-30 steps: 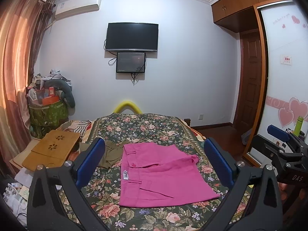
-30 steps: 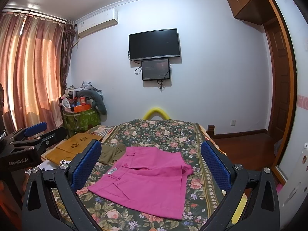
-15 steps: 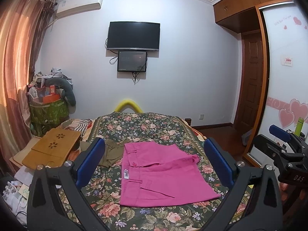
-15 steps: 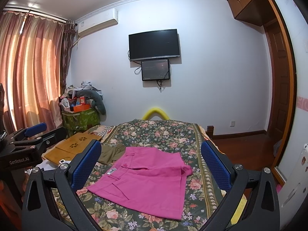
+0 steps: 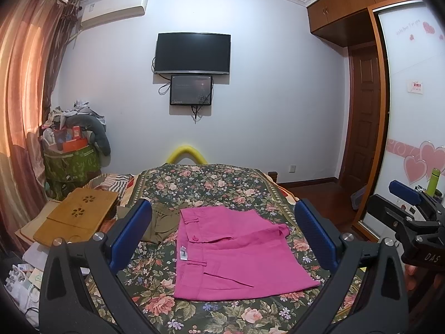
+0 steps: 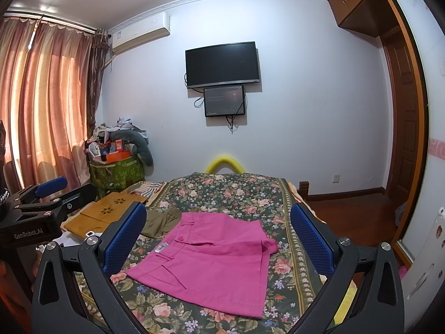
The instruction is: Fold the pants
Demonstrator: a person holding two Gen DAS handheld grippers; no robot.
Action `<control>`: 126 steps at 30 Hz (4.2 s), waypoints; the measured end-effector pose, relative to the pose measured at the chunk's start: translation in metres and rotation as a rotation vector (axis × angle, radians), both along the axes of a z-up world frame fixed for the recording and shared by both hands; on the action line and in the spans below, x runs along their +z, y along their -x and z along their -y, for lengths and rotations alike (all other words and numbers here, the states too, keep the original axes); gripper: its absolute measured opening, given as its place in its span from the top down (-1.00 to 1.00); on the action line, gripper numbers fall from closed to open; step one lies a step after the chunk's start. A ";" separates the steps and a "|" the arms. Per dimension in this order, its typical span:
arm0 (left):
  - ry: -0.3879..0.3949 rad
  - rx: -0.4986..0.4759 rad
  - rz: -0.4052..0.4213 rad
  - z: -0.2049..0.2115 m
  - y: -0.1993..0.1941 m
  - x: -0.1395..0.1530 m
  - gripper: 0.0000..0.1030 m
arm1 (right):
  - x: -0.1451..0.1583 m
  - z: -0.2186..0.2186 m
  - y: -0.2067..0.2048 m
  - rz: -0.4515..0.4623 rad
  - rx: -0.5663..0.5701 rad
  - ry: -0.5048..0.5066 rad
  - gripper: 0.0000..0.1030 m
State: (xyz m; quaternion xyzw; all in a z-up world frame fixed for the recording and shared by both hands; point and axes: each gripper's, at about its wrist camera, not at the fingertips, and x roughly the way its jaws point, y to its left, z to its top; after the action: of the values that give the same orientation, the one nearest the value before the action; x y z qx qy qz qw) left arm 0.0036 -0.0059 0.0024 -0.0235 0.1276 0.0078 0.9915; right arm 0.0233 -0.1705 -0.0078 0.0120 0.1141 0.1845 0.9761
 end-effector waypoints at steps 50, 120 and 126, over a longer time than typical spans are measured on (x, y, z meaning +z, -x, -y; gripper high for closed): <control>-0.030 0.030 -0.582 -0.065 -0.237 -0.160 -1.00 | -0.124 0.034 -0.167 -0.423 -0.069 0.138 -0.99; -0.092 -0.061 -0.892 -0.092 -0.341 -0.249 0.31 | -0.182 0.035 -0.290 -0.660 0.046 0.274 0.92; -0.061 -0.074 -0.830 -0.100 -0.353 -0.217 0.30 | -0.162 0.052 -0.294 -0.640 0.048 0.218 0.90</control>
State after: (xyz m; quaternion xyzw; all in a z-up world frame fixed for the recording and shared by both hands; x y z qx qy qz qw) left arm 0.3570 0.0939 -0.2146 0.0158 0.5169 -0.0154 0.8558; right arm 0.3168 -0.2230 -0.1700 -0.0377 0.4340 0.1808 0.8818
